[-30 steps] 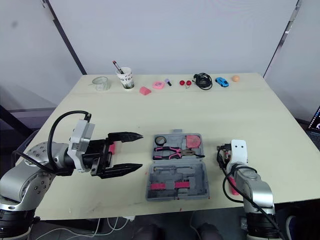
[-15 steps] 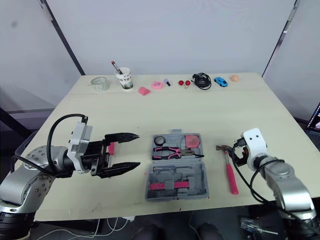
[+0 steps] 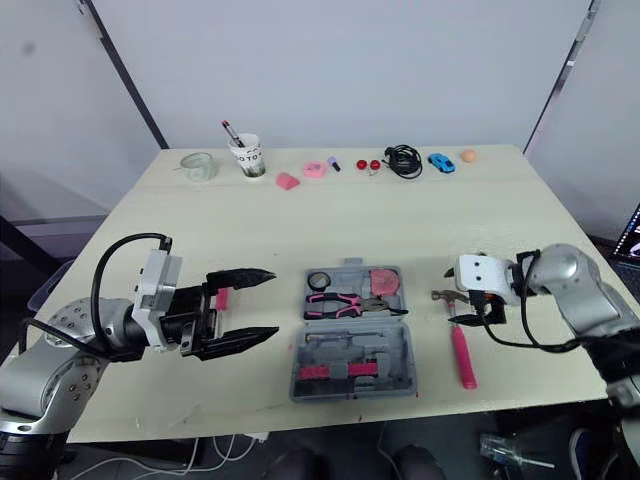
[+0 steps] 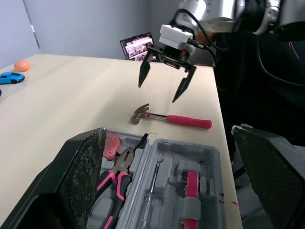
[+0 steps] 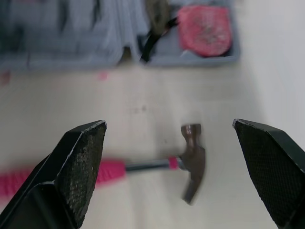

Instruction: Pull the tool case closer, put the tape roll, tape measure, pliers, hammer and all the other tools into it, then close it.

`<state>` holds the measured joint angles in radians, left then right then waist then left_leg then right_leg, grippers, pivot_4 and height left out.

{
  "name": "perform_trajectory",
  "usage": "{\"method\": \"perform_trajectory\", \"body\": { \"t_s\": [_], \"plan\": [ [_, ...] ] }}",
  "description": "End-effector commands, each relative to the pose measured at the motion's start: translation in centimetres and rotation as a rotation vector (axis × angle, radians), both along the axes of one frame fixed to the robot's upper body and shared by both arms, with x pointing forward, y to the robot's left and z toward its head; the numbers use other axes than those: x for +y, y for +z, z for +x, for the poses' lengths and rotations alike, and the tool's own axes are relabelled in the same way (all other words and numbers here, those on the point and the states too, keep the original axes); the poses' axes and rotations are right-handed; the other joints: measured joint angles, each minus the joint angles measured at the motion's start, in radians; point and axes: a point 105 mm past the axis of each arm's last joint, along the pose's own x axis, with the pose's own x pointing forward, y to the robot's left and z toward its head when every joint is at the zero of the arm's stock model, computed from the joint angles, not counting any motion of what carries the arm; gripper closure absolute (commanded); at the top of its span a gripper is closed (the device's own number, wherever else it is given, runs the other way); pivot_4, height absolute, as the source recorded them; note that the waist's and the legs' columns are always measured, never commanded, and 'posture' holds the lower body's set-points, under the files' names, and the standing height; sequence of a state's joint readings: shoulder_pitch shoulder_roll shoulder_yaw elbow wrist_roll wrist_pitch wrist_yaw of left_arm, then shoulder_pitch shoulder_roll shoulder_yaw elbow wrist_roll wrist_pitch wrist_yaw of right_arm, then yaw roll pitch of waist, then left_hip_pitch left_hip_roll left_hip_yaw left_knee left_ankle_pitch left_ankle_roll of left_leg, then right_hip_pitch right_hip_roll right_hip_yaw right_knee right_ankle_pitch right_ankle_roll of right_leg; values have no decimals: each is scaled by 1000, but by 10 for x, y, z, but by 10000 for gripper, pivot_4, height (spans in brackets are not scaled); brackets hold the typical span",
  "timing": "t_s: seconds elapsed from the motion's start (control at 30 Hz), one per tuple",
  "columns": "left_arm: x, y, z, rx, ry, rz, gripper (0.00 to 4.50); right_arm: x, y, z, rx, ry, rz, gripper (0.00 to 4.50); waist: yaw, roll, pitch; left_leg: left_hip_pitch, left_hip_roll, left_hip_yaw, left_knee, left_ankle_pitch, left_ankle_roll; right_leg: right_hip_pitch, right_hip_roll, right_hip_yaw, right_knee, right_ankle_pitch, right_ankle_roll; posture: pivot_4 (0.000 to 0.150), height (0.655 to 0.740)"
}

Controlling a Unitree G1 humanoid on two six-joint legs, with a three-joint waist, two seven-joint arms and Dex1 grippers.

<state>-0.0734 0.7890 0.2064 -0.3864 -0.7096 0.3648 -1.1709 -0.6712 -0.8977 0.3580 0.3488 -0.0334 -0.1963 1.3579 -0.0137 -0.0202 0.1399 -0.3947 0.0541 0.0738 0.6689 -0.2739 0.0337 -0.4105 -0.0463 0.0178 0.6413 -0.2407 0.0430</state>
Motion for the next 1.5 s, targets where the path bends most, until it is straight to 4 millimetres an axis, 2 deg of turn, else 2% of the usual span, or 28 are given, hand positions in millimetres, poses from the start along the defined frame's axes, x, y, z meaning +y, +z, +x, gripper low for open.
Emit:
{"method": "perform_trajectory", "body": {
  "t_s": [0.03, 0.27, 0.4, 0.67, 0.93, 0.97, 1.0, 1.03, 1.07, 1.13, 1.17, 1.2, 1.27, 1.3, 1.47, 1.5],
  "plan": [
    [-4, 9, -6, -51, -5, -7, 0, -4, -5, 0, -5, 197, -183, 164, 2, 0, 0, 0, 0, 0, 0, 0, 0, 0, 0, 0, 0, 0, 0, 1500, 7400],
    [-3, 8, -9, -57, 18, 5, 0, -4, -23, 17, -59, 438, -475, 164, -1, 1, 2, 1, 0, 2, 1, 0, 0, 0, -1, 1, 0, 0, 0, 1500, 7400],
    [-1, 6, -11, -50, 26, 13, 0, 3, -32, 23, -100, 535, -550, 164, -1, 1, 3, 1, 0, 2, 1, 1, -2, 0, -1, 1, 1, 0, 0, 1500, 7400],
    [1, -4, -20, 12, -12, 71, 0, 12, -39, 41, -183, 596, -660, 164, -2, 2, 4, 2, 1, 5, 0, 3, -5, 0, -1, 2, 1, 0, -1, 1500, 7400],
    [0, -5, -25, 37, -58, 76, 0, 10, -55, 40, -169, 646, -722, 164, -2, 2, 3, 2, 0, 5, 0, 3, -5, 0, -2, 2, 2, 0, -1, 1500, 7400],
    [2, -7, -25, 36, -60, 97, 0, 9, -56, 40, -166, 644, -726, 5779, -2, 1, 3, 3, 0, 5, 0, 3, -5, 0, -2, 2, 2, 0, -1, 1500, 7400],
    [4, -8, -25, 35, -61, 111, 0, 8, -58, 40, -162, 642, -729, 7904, -2, 0, 3, 3, 0, 5, 0, 3, -5, 0, -2, 2, 2, 0, -1, 1500, 7400],
    [4, -9, -25, 34, -60, 117, 0, 7, -59, 40, -161, 640, -732, 14736, -3, 0, 3, 3, 0, 5, 0, 3, -5, 0, -2, 2, 2, 0, -1, 1500, 7400],
    [5, -9, -25, 34, -61, 118, 0, 7, -59, 40, -161, 639, -735, 16659, -4, 0, 2, 3, 0, 5, 0, 3, -5, 0, -2, 2, 2, 0, -1, 1500, 7400],
    [4, -9, -25, 33, -65, 117, 0, 4, -61, 40, -157, 632, -738, 25101, -5, -1, 2, 5, 0, 6, 1, 3, -5, 1, -2, 3, 2, 0, -1, 1500, 7400],
    [4, -9, -25, 32, -67, 115, 0, 4, -61, 40, -154, 632, -739, 31653, -6, -1, 2, 5, 0, 7, 0, 3, -5, 1, -2, 3, 3, 0, -1, 1500, 7400],
    [3, -8, -24, 32, -69, 112, 0, 3, -61, 39, -150, 629, -737, 33312, -6, -1, 2, 6, 1, 7, 0, 3, -5, 1, -2, 4, 3, 0, -1, 1500, 7400],
    [2, -8, -24, 30, -72, 109, 0, 0, -60, 37, -136, 627, -730, 42247, -6, -1, 2, 7, 1, 7, 0, 3, -5, 2, -2, 4, 4, 0, -1, 1500, 7400],
    [1, -8, -24, 29, -74, 108, 0, -1, -58, 36, -128, 622, -723, 44873, -4, 0, 2, 8, 1, 8, 0, 3, -5, 2, -1, 4, 4, 0, -1, 1500, 7400],
    [-2, -9, -23, 26, -80, 102, 0, -14, -50, 31, -80, 591, -711, 44873, -1, 2, 4, 8, 1, 9, 0, 3, -5, 2, -2, 5, 4, 0, -1, 1500, 7400],
    [-3, -9, -22, 25, -82, 98, 0, -27, -46, 29, -26, 542, -737, 44873, -1, 3, 4, 7, 1, 10, 0, 3, -5, 2, -2, 6, 4, 0, -1, 1500, 7400]
  ]
}}
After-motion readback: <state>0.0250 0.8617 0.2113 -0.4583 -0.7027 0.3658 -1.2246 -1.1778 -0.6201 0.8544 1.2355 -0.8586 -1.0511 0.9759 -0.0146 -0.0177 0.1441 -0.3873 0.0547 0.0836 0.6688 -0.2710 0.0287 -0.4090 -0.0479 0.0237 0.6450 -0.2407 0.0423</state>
